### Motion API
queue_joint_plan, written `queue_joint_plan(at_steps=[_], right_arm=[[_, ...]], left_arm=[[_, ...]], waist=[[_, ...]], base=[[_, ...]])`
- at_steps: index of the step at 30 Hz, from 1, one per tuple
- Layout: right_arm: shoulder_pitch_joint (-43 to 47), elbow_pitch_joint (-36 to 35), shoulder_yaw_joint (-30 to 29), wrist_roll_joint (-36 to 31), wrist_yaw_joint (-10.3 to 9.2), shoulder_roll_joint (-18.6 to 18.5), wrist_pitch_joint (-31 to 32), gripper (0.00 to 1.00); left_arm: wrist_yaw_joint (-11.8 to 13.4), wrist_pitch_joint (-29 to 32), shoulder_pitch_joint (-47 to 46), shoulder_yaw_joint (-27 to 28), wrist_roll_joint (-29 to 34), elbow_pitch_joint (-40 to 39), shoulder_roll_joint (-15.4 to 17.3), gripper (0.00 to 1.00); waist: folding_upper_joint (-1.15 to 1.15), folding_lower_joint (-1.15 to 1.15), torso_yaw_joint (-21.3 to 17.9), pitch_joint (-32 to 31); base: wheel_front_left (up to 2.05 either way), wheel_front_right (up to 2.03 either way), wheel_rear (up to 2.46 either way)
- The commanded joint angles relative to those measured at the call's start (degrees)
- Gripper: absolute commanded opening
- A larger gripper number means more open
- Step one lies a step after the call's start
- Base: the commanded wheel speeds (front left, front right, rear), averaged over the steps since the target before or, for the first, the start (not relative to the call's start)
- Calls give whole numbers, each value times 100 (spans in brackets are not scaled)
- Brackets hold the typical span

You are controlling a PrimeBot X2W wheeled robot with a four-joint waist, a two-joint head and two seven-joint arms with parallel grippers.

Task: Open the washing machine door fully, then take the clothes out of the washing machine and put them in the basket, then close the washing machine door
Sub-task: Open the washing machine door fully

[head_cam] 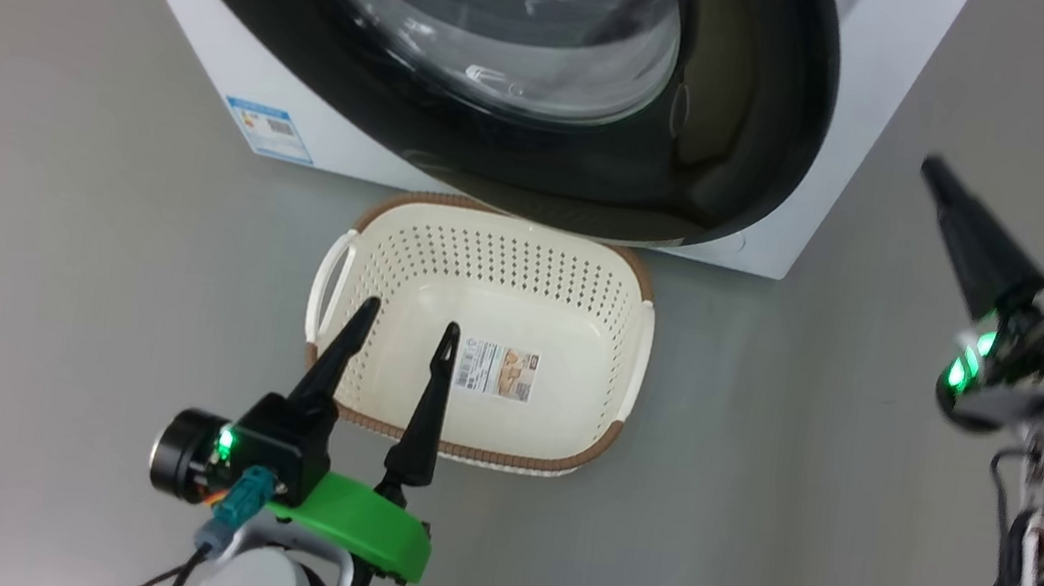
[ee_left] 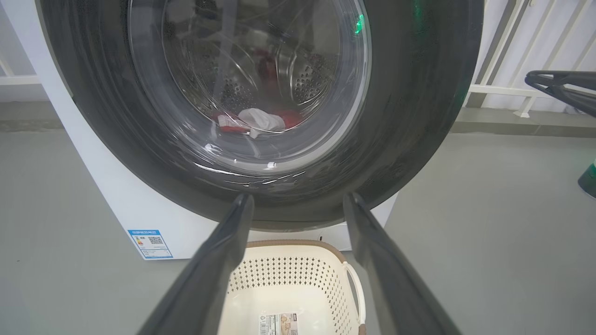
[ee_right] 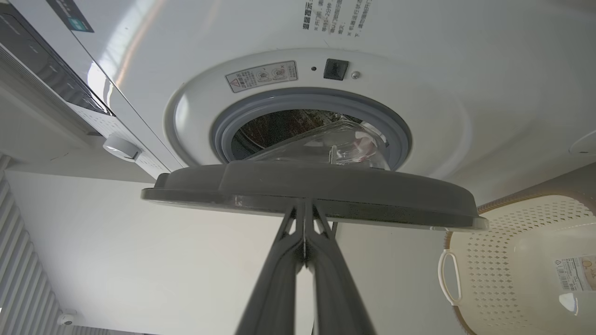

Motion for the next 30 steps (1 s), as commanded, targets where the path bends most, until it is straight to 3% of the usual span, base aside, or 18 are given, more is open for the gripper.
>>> queue_joint_plan(at_steps=[1,2,4,13,19,26,30], right_arm=[[187,-305,62,19,5,91,-29,48],[367,-440,50,26,5,130,-69,57],[719,-682,59,23,5,196,-148,100],[2072,-1607,290,104,5,326,-725,100],[2844,-2115,686,182,5,332,-1462,100],[3300,-2389,1017,-1116,5,324,-2843,100],[3369,-2362,1176,-2146,5,90,-3732,100]], left_arm=[[-30,-68,74,217,55,-91,85,100],[-36,-68,104,230,62,-70,85,100],[-42,-68,173,261,76,-38,85,100],[-64,-68,441,475,131,29,113,100],[-64,-68,600,606,149,26,151,100],[-46,-68,751,741,162,-11,170,100],[-61,-68,800,766,187,-20,176,100]], waist=[[0,0,-107,-150],[0,0,-128,-196],[0,0,-178,-279],[0,0,-398,-570],[0,0,-528,-701],[0,0,-712,-836],[0,0,-761,-914]], base=[[0,0,0],[0,0,0],[0,0,0],[0,0,0],[0,0,0],[0,0,0],[0,0,0]])
